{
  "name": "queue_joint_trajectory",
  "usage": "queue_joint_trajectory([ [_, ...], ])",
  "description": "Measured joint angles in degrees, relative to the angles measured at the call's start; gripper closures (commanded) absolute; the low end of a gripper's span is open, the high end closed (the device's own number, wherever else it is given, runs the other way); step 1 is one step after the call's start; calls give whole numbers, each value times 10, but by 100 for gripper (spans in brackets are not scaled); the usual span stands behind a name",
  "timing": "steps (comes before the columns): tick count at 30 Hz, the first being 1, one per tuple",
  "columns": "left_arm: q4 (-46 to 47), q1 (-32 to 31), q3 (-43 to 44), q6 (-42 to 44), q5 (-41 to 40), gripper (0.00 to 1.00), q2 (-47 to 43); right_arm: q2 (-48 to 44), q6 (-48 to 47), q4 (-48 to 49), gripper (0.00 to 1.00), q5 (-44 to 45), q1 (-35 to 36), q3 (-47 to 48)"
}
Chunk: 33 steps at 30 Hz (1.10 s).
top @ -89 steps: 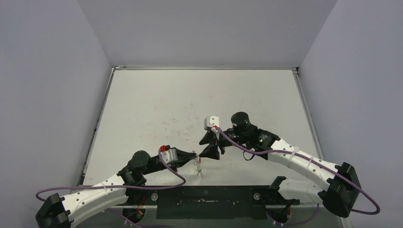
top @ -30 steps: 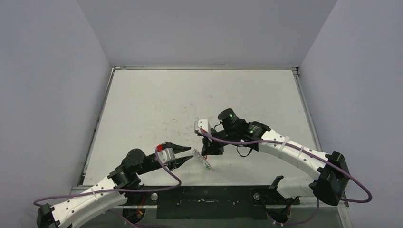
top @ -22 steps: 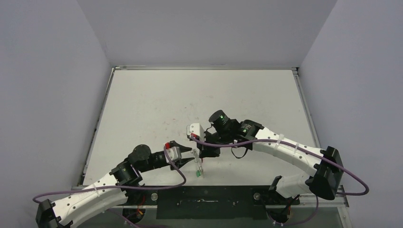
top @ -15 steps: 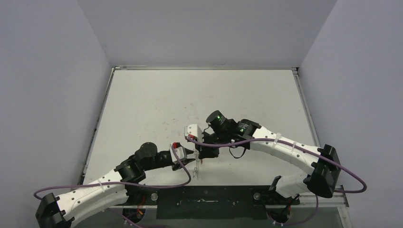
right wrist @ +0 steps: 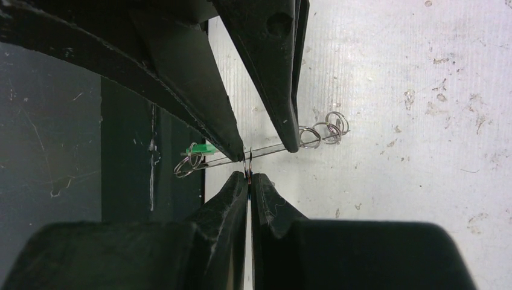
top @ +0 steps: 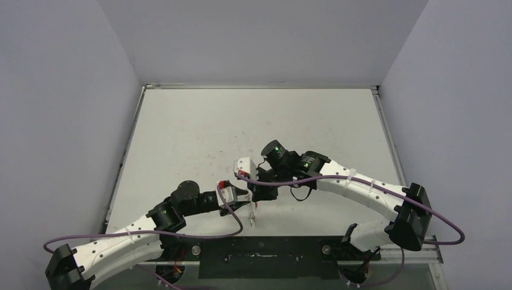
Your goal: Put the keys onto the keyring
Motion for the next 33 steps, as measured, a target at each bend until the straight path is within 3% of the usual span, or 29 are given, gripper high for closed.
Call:
queue_joint_trajectory([
  [6,21,0,0,-3,5,77,10,1,4,0,100,0,0,2],
  [11,30,0,0,-5,10,98,24,1,7,1,100,2,0,2],
  [18,26,0,0,-3,14,100,22,1,11,1,100,7,0,2],
  [20,23,0,0,-3,12,100,18,1,14,3,90,9,0,2],
  [23,19,0,0,-4,8,100,9,1,21,12,58,20,1,2],
  [26,24,0,-5,-7,5,100,-4,1,32,22,44,39,1,2],
  [33,62,0,-51,-20,-10,100,-45,-25,45,75,41,45,-17,-34],
])
